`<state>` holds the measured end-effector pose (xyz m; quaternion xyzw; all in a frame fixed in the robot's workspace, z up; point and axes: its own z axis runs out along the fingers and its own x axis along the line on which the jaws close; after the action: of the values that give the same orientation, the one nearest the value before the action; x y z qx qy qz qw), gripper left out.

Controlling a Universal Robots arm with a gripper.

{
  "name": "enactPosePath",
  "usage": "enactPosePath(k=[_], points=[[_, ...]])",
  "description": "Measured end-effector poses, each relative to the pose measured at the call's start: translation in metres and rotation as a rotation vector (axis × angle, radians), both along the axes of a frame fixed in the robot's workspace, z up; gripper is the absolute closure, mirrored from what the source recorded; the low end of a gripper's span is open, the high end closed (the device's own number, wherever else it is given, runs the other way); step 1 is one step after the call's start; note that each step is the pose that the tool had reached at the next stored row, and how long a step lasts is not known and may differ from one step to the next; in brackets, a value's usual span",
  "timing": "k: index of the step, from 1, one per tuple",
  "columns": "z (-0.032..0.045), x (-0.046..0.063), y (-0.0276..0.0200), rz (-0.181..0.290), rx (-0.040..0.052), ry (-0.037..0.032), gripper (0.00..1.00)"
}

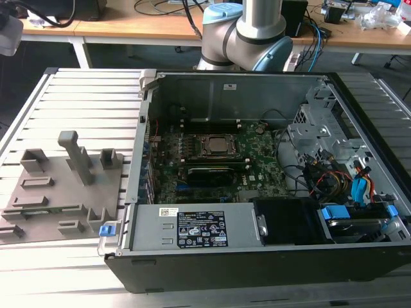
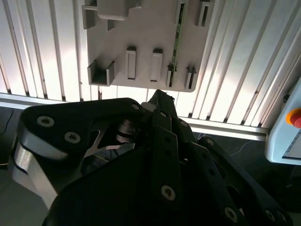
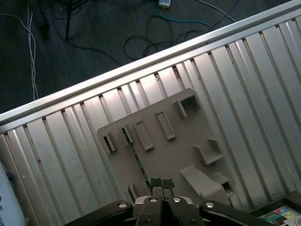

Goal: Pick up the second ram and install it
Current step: 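Pick up the second ram and move it above second insertion slot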

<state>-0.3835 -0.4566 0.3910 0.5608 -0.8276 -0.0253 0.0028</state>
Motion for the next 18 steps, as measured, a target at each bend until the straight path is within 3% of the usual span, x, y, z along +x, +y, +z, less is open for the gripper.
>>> enactPosePath(k=[13, 18], points=[[0.0000, 0.0000, 0.0000, 0.122, 0.0000, 0.0000, 0.89], [0.0000, 0.0001, 0.0000, 0.147, 0.0000, 0.0000, 0.89]])
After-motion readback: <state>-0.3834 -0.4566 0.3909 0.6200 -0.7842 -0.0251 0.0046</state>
